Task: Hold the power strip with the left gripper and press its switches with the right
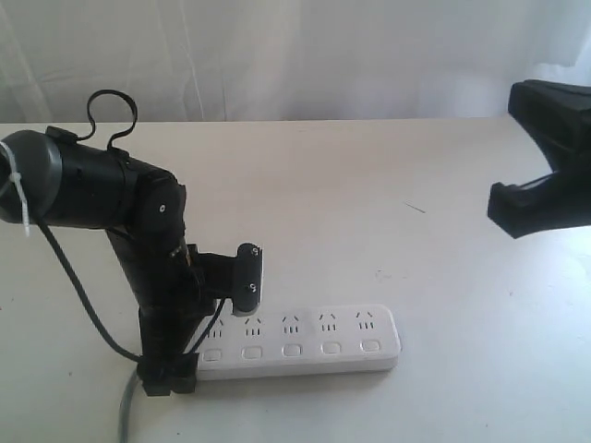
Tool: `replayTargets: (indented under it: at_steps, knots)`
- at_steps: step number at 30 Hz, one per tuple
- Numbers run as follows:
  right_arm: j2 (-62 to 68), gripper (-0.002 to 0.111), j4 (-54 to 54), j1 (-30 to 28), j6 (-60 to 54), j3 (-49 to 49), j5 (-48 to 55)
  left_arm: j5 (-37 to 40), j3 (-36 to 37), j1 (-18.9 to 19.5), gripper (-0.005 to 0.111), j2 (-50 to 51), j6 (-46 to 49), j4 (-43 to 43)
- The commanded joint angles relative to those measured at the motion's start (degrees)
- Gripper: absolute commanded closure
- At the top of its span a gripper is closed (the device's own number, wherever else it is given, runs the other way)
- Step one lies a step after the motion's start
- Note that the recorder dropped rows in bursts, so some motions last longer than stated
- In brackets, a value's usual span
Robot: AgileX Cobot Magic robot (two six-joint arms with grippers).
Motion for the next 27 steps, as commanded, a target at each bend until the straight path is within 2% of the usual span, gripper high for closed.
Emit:
replayTargets:
  at_steps: [1,10,14,16,19,27]
  knots:
    - [-2.02,0.108,-0.34,0.22,-0.87,-0.02,2.02,0.44,0.47,-0.16,0.023,-4.5,0.86,-0.87]
    - [-4.73,0.108,-0.34,0.22,-5.24,-0.02,5.2,5.07,-4.7,-0.81,0.023,-14.81,0.39,-1.61]
    - [-7.55,0.108,-0.34,0.22,-5.14,-0.02,16.78,6.45,-5.43,-2.84,0.024,-21.66,-2.68,-1.68]
    - [-8.68,0.108,-0.34,0.22,-4.99,-0.02,20.69,7.1,-5.43,-3.44,0.031,-24.61,-4.74,-1.44]
    - [-9.58,0.108,-0.24,0.22,-4.99,-0.02,22.81,10.28,-5.43,-3.44,0.048,-29.01,-5.56,-2.0]
    - [-9.58,0.108,-0.34,0.22,-4.88,-0.02,21.47,11.92,-5.43,-3.44,0.049,-37.87,-7.29,-6.13]
